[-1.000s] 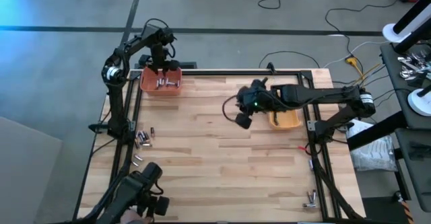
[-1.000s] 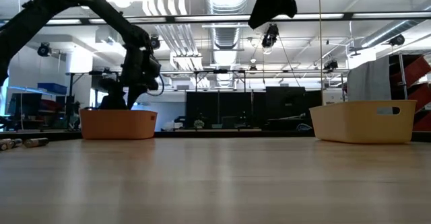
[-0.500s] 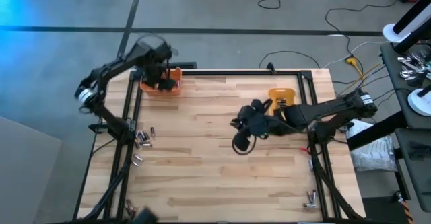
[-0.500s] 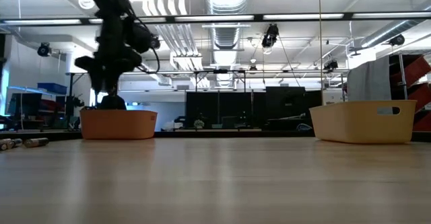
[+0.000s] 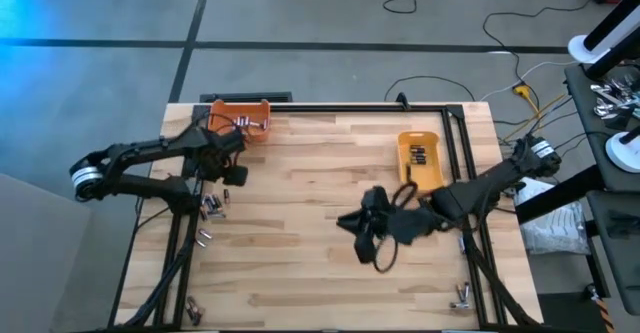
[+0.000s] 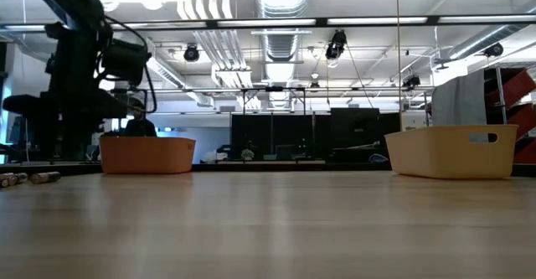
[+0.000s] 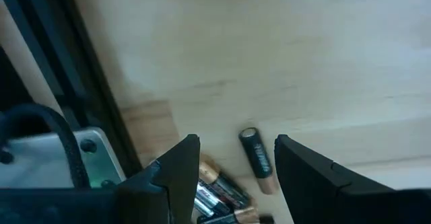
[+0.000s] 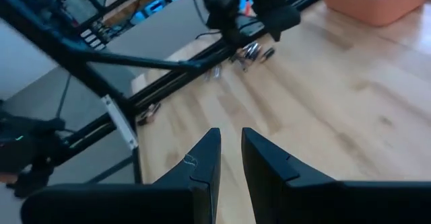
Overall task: Sort batteries
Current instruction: Put the black battery into the yellow bin
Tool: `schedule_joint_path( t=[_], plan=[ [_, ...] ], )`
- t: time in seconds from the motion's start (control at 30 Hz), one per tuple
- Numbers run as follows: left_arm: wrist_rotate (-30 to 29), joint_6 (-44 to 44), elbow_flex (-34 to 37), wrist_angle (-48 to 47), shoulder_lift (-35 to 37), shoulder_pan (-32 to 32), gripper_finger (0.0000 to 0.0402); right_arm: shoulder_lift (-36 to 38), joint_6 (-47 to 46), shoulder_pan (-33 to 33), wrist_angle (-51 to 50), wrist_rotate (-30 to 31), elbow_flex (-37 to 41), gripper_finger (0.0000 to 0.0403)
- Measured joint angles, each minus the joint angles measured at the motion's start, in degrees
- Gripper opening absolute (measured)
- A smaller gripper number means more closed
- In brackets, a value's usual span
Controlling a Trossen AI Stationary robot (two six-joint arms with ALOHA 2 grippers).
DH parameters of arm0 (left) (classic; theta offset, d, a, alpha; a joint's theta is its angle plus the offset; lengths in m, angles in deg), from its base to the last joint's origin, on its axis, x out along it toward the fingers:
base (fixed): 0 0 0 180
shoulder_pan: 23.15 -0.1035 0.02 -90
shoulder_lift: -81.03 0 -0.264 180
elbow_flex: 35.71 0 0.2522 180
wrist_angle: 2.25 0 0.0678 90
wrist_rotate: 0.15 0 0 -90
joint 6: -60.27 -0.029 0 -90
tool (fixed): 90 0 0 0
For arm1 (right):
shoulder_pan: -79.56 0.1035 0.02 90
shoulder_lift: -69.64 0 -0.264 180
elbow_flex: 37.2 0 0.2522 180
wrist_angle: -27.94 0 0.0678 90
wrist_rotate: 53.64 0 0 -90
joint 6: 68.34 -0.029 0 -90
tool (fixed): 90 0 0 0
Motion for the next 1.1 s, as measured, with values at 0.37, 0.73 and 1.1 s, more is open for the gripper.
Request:
schedule_joint_path(
  t=[0.37, 0.73, 1.1],
  plan=[
    [4.75, 4.88, 6.31, 6.34, -0.54, 2.29, 0.0171, -5.07, -2.05, 3.93, 0.16, 5.98, -0.11, 0.0052],
    [5.54, 10.56, 7.08, 11.92, -4.15, 7.81, 0.0158, -5.98, 1.15, 3.02, 0.15, 5.96, -0.19, 0.0052],
    [4.9, 8.19, 4.85, 13.07, -9.28, 11.15, 0.0033, -5.55, 1.67, 3.37, 0.06, 5.79, -0.19, 0.0052]
  ],
)
